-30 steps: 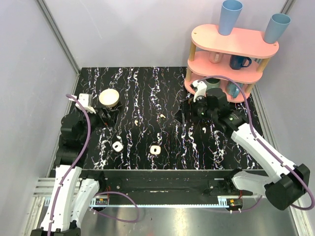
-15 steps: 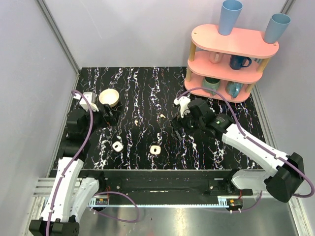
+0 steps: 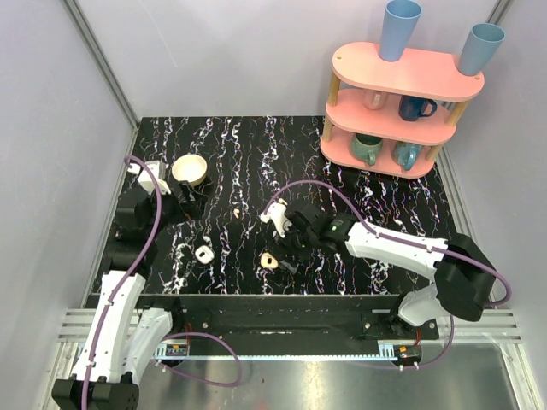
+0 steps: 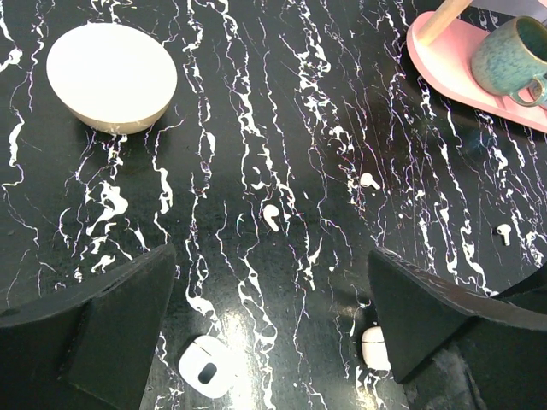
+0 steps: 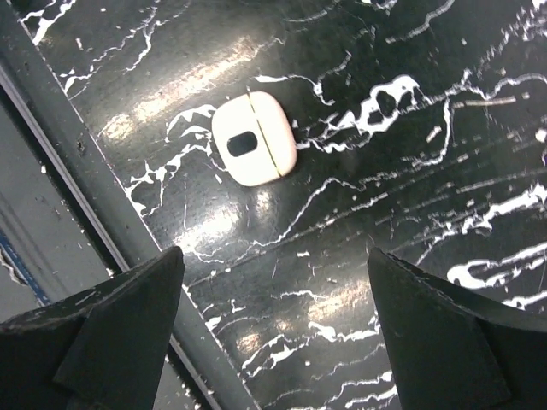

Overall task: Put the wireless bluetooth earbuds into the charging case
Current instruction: Pick up the charging case from the center of the board.

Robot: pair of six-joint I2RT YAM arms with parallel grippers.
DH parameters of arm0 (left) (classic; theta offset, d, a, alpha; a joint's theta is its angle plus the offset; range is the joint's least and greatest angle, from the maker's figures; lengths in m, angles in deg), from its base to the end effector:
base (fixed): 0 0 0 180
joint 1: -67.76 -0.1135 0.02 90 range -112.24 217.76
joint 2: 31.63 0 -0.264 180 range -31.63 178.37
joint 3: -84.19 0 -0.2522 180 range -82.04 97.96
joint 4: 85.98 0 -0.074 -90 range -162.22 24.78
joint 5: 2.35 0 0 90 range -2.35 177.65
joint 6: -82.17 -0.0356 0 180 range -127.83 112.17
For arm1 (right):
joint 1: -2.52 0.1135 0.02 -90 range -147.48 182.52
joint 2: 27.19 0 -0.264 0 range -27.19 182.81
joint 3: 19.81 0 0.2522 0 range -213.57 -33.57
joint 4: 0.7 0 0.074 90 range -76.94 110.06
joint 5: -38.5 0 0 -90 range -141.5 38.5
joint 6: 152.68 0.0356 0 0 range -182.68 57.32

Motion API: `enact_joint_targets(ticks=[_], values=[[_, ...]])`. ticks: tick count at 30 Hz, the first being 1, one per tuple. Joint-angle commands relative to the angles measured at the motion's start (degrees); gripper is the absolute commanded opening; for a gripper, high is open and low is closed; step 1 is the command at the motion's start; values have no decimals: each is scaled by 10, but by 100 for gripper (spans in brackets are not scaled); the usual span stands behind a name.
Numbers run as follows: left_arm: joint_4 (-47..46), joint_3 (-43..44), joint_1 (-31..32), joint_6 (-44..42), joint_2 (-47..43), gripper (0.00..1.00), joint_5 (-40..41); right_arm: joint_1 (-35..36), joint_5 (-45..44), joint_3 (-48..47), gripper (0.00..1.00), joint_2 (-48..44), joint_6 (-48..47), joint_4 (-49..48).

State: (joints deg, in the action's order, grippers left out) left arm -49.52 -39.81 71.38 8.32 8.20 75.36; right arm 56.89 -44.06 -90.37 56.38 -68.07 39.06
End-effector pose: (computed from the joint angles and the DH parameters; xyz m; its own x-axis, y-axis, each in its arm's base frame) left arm 0.1607 -0.0178 0.3151 -0.4050 -0.2467 -0.8804 0.1544 0.9306 -0.3318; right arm 0.1724 0.2484 0.2320 -0.3818 -0.6926 -0.6120 -0.8914 0.4509 0.0458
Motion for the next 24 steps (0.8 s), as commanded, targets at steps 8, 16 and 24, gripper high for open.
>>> enact_joint_targets(ticks=[8,16,24], values=[[-5,13,-12,7,-20,99,31,12,92,118,91,-33,-175,-276],[-3,12,-13,8,-25,99,35,12,139,138,86,6,-219,-351],[-2,13,-13,8,-27,99,40,12,146,135,78,47,-197,-386]])
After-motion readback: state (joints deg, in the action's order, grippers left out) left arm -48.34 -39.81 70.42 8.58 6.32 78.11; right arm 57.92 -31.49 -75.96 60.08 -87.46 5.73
